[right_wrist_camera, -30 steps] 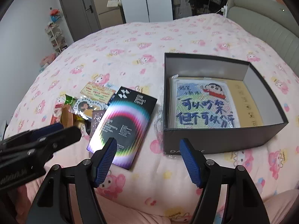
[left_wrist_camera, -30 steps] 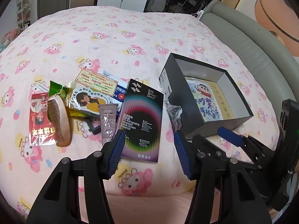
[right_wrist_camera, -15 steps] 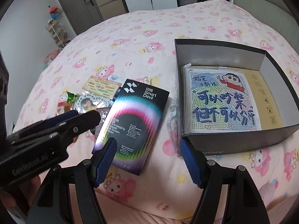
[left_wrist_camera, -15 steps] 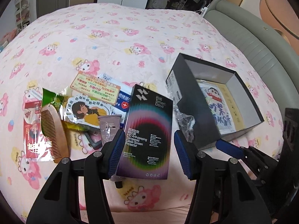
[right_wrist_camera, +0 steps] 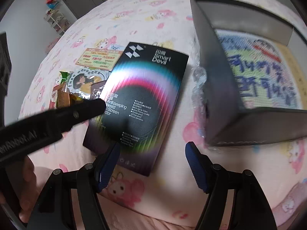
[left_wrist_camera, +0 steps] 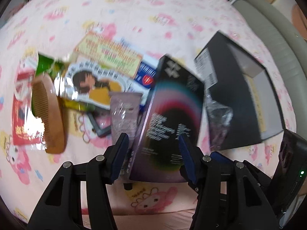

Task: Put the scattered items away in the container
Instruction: 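Move the right gripper to the black Smart Devil box, then grasp the Smart Devil box with the right gripper and lift it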

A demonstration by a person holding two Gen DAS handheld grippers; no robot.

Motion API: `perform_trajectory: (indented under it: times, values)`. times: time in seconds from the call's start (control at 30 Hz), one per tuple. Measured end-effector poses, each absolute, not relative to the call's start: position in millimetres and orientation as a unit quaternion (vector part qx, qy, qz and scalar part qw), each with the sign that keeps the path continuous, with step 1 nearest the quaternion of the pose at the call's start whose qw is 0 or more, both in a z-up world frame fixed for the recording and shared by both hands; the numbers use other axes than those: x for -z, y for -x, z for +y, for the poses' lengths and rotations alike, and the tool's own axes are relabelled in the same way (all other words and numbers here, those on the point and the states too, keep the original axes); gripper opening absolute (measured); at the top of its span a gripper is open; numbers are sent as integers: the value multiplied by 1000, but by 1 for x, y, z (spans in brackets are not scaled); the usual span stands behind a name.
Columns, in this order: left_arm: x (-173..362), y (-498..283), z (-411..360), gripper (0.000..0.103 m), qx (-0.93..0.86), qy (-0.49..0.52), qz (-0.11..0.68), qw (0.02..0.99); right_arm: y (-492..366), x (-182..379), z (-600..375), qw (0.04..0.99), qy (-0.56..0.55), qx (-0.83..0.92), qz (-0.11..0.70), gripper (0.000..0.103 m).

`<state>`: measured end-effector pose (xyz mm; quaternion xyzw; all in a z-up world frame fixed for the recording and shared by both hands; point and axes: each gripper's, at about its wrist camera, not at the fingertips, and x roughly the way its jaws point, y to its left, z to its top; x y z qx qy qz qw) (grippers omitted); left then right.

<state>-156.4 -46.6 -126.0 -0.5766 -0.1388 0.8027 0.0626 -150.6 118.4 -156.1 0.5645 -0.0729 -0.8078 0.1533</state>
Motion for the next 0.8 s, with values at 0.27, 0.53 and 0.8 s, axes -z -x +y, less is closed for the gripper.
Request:
perform_trajectory:
  times: [0.27, 0.53, 0.8]
  values:
    - [143, 163, -46, 58, -785, 602, -141, 49, 163, 175, 112, 171, -566, 801, -100, 66]
    - [141, 155, -35, 56, -779, 612, -123, 63, 159, 168, 113, 178, -560, 804, -93, 42]
    - [142, 144, -34, 56, -745, 633, -172, 120, 151, 160, 123, 158, -557, 812, -72, 41]
